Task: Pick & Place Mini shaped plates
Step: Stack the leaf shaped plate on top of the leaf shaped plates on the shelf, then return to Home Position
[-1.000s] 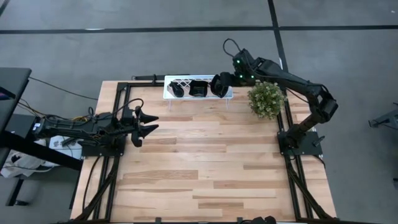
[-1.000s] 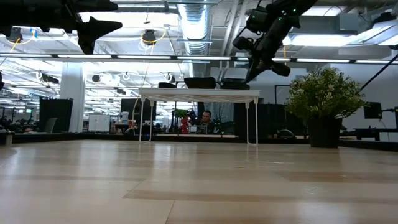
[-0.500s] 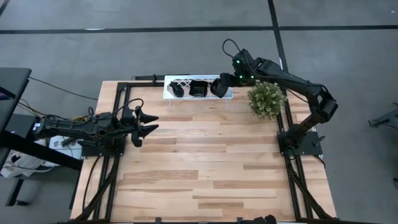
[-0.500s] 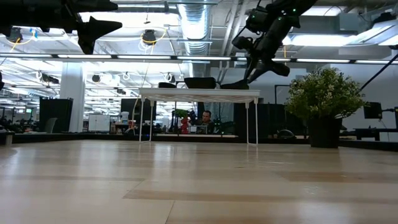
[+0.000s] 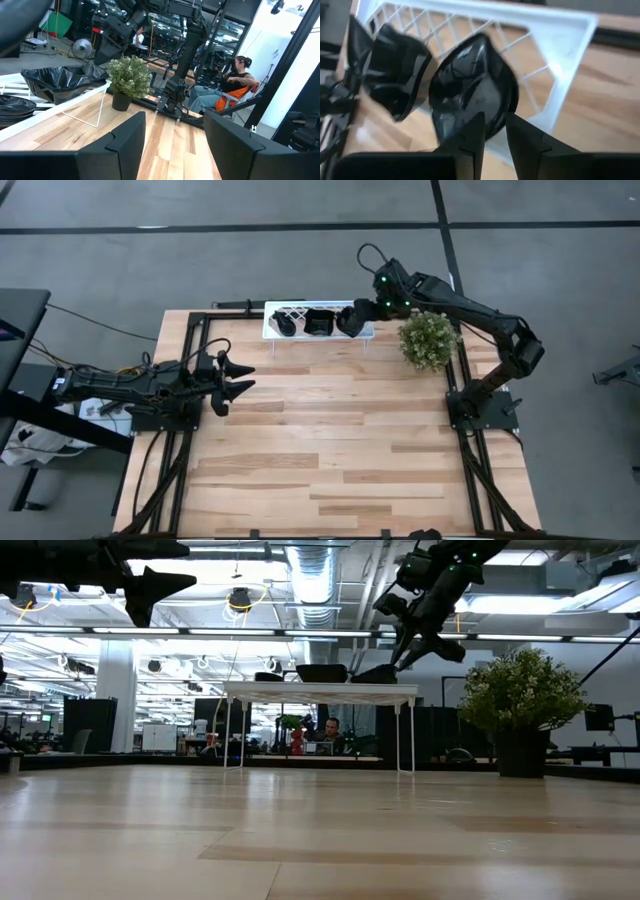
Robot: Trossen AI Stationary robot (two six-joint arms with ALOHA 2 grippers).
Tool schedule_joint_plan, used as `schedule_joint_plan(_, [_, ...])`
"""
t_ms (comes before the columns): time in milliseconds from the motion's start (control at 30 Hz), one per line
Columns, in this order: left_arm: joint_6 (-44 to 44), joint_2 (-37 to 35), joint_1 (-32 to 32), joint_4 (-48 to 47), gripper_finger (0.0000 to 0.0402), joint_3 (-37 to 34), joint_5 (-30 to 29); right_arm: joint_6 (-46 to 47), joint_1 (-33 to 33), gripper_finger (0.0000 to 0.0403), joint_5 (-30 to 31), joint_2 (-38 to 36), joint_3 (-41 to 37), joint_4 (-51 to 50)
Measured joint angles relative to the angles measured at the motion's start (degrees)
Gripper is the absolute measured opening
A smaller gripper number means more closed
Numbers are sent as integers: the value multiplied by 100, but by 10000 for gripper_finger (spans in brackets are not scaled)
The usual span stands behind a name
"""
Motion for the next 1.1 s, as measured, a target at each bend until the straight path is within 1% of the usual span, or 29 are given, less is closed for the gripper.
schedule_joint_plan(133, [-11, 1, 0, 4, 204, 0, 0, -1, 11, 74, -331, -2, 0, -107])
schedule_joint_plan(433, [-11, 1, 0, 9, 204, 0, 0, -14, 35, 74, -357, -4, 0, -326])
schedule_joint_plan(600, [-14, 0, 0, 11, 204, 0, -2, -450, 79, 74, -566, -157, 0, -312])
schedule_joint_plan(733, [-14, 0, 0, 9, 204, 0, -4, -1156, 194, 74, -553, -554, 0, -310])
schedule_joint_plan(800, [-14, 0, 0, 9, 204, 0, -4, -1555, 262, 74, -457, -851, 2, -297])
schedule_joint_plan(967, [-14, 1, 0, 9, 204, 0, -4, -2625, 486, 74, 340, -1631, 2, -308])
schedule_joint_plan(1100, [-14, 0, 0, 11, 204, 0, -4, -3455, 606, 74, 633, -2212, 2, -513])
